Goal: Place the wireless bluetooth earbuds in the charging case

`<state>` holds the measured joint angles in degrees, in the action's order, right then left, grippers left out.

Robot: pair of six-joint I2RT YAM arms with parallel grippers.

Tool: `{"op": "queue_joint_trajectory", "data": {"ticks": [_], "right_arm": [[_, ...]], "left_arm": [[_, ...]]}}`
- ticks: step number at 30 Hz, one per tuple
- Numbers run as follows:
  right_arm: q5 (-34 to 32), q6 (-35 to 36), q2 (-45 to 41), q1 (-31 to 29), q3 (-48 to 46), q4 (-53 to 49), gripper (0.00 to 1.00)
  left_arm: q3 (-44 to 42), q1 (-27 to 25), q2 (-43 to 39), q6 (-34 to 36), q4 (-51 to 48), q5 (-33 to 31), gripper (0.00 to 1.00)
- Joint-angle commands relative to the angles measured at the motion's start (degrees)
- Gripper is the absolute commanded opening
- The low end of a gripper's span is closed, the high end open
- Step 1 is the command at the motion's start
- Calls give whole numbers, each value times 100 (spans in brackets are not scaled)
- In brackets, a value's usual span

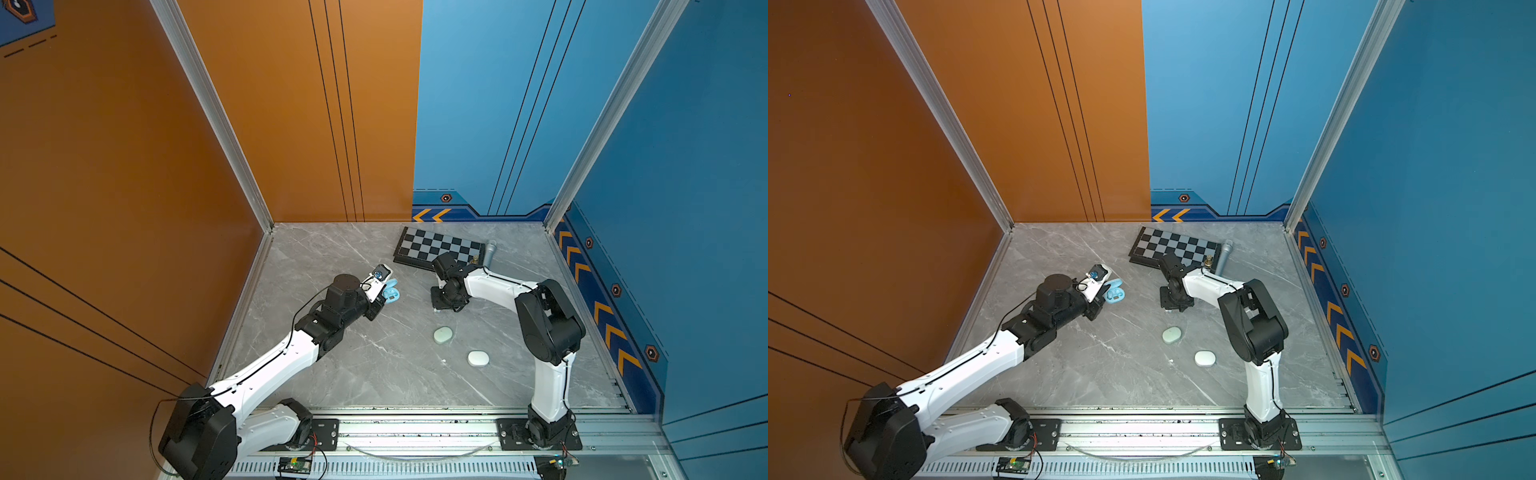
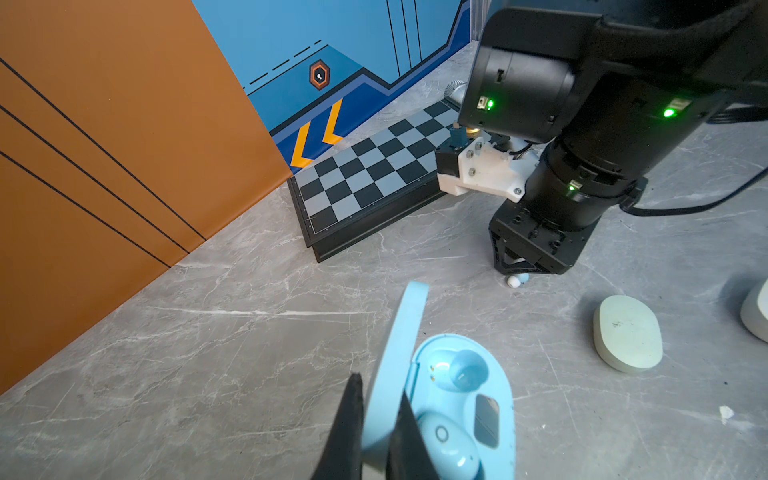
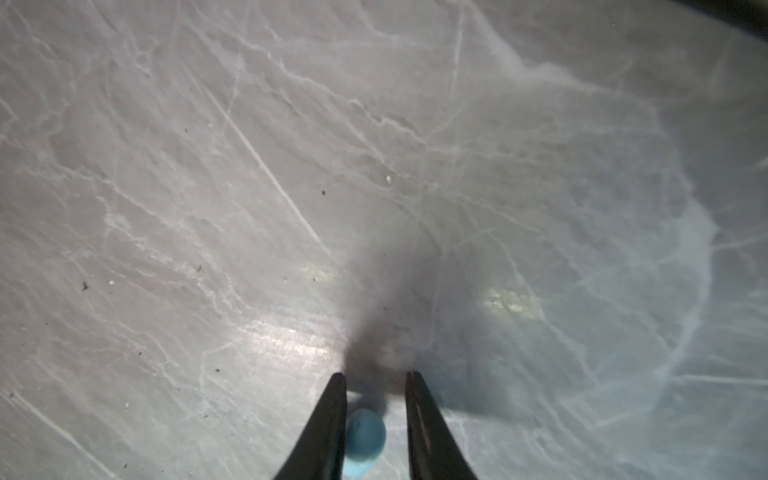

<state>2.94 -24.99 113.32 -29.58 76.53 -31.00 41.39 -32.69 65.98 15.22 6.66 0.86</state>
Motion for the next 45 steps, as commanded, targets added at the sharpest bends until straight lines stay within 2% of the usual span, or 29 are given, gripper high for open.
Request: {"op": "queue_joint_trajectory", "data": {"ticks": [1,11,16,26,45], "right_arm": [[74,-142,158,32,-46,-275,27],[82,-353,71,20,-72,-485,32],[-169,-800,82,-3,121,-1015,33],[-162,-1479,388,-251,463,-1437,31],[-309,-1254,507,-135,573,-1252,29]], "left_arm": [[159,-56,61,50,158,143,0],[137,-61,83,61,167,160,0],[122,-57,82,69,191,166,0],[81,-50,-22,112,206,160,0],[-25,-54,-225,104,202,89,0]]}}
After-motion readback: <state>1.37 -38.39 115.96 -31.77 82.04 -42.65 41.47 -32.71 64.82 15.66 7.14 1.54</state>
